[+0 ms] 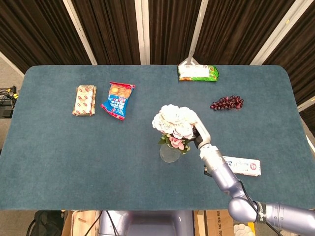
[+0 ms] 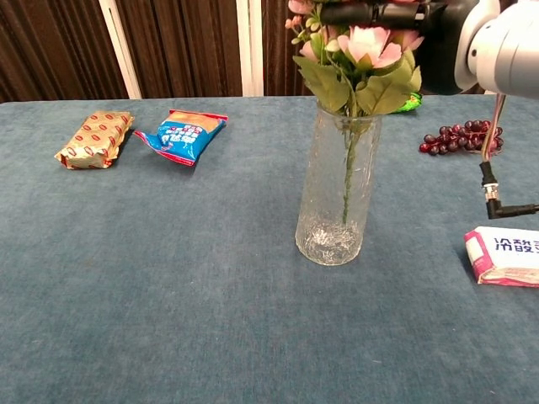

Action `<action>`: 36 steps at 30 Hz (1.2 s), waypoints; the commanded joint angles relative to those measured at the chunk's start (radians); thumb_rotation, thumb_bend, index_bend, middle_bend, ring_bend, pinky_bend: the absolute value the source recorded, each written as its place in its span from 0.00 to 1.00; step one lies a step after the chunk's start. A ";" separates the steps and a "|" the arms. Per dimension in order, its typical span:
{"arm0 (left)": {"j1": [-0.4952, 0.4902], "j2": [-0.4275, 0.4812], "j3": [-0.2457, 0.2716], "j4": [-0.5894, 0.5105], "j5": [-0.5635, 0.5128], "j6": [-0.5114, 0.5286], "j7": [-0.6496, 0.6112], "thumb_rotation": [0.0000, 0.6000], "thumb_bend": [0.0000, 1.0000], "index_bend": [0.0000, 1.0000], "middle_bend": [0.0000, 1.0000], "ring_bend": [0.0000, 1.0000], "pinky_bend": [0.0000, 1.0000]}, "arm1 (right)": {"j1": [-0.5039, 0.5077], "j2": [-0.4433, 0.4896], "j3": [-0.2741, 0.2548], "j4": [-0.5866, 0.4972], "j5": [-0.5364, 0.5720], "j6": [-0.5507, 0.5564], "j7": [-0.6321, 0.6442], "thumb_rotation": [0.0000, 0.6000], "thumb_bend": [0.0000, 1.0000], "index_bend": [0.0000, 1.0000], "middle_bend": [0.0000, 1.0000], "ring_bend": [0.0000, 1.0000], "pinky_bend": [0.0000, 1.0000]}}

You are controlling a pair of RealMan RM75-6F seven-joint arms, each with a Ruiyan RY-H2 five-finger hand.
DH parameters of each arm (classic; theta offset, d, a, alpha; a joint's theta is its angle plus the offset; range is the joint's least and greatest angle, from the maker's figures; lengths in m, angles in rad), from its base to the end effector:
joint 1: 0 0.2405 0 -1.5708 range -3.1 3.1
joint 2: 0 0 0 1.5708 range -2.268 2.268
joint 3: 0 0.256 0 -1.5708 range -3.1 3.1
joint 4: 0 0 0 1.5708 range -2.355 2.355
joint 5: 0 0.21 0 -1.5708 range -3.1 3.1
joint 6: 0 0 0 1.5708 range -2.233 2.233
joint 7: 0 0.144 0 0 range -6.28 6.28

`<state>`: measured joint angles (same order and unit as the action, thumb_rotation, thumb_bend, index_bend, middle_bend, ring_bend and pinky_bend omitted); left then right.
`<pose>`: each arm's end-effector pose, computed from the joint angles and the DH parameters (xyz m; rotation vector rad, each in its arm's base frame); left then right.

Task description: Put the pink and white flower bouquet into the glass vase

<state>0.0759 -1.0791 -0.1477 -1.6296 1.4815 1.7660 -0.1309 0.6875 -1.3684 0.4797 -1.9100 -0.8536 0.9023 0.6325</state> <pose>-0.3145 0.1426 0.2214 -1.0520 -0.7649 -1.0832 -0.0698 -0.3384 0.0578 0.9978 -2.2509 1.7294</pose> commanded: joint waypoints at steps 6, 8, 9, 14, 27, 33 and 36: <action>0.000 0.001 0.002 -0.003 0.002 -0.002 0.000 1.00 0.18 0.16 0.00 0.00 0.06 | -0.005 0.053 -0.004 0.003 -0.059 -0.137 0.049 1.00 0.19 0.37 0.28 0.20 0.05; 0.001 0.002 0.002 -0.004 0.001 -0.001 -0.002 1.00 0.18 0.16 0.00 0.00 0.06 | -0.009 0.068 0.001 0.003 -0.077 -0.172 0.074 1.00 0.17 0.30 0.22 0.15 0.03; 0.001 0.002 0.002 -0.004 0.001 -0.001 -0.003 1.00 0.18 0.16 0.00 0.00 0.06 | -0.012 0.075 0.005 0.004 -0.088 -0.187 0.087 1.00 0.17 0.28 0.21 0.13 0.02; 0.001 0.004 0.000 -0.002 -0.007 -0.006 -0.007 1.00 0.18 0.16 0.00 0.00 0.06 | -0.025 0.112 0.017 0.008 -0.138 -0.251 0.139 1.00 0.16 0.22 0.13 0.06 0.00; -0.002 -0.001 -0.001 -0.005 -0.011 -0.011 0.008 1.00 0.18 0.16 0.00 0.00 0.06 | -0.114 0.248 0.050 -0.012 -0.284 -0.300 0.270 1.00 0.14 0.15 0.04 0.00 0.00; -0.001 -0.003 0.001 -0.007 -0.006 -0.008 0.017 1.00 0.18 0.16 0.00 0.00 0.06 | -0.196 0.346 0.068 -0.027 -0.395 -0.273 0.374 1.00 0.14 0.15 0.03 0.00 0.00; -0.004 -0.005 0.000 -0.005 -0.006 -0.010 0.025 1.00 0.18 0.16 0.00 0.00 0.06 | -0.264 0.419 0.071 -0.031 -0.477 -0.225 0.455 1.00 0.14 0.15 0.03 0.00 0.00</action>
<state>0.0728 -1.0838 -0.1473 -1.6347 1.4758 1.7567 -0.1066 0.4815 -1.0121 0.5441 -1.9335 -1.2631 0.6374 1.0229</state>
